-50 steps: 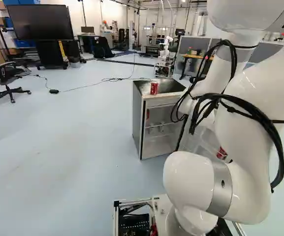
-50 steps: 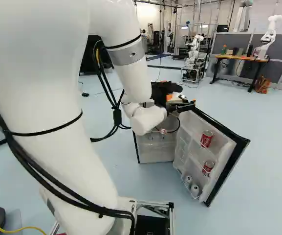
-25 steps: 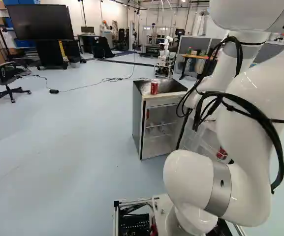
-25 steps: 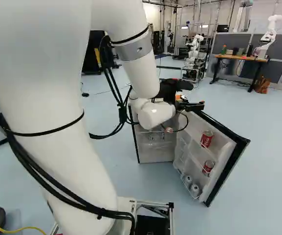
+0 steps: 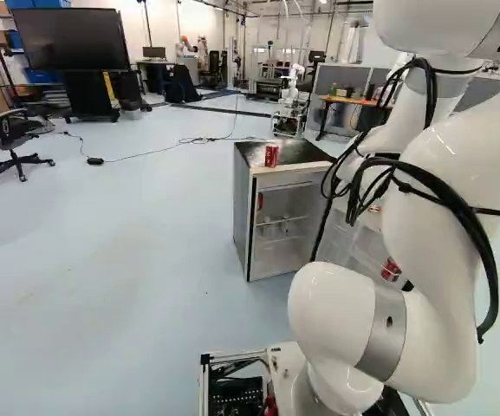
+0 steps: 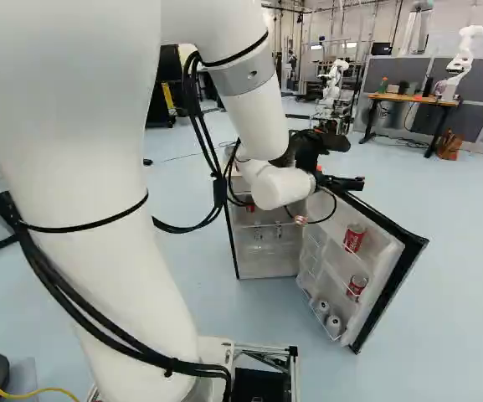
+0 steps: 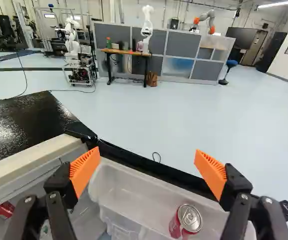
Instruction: Grab a drink from the fridge
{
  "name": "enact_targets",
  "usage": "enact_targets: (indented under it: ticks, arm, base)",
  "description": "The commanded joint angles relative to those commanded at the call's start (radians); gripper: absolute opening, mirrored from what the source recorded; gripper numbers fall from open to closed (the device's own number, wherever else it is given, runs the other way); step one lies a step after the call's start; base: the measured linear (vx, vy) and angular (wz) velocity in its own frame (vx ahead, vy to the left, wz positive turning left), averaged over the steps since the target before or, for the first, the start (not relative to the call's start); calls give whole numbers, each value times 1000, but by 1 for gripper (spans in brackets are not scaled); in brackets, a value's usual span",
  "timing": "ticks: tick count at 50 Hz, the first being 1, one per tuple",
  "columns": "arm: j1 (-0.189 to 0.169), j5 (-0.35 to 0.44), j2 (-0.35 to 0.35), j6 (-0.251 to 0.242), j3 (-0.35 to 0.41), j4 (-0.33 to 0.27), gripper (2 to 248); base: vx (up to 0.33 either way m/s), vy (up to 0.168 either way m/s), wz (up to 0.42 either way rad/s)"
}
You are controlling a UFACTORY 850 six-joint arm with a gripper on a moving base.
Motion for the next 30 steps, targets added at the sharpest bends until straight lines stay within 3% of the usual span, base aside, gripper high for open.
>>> enact_targets:
  ticks: [30]
  arm:
    - [-67, -206, -34, 0, -114, 0, 247]
  base:
    - [0, 0, 0]
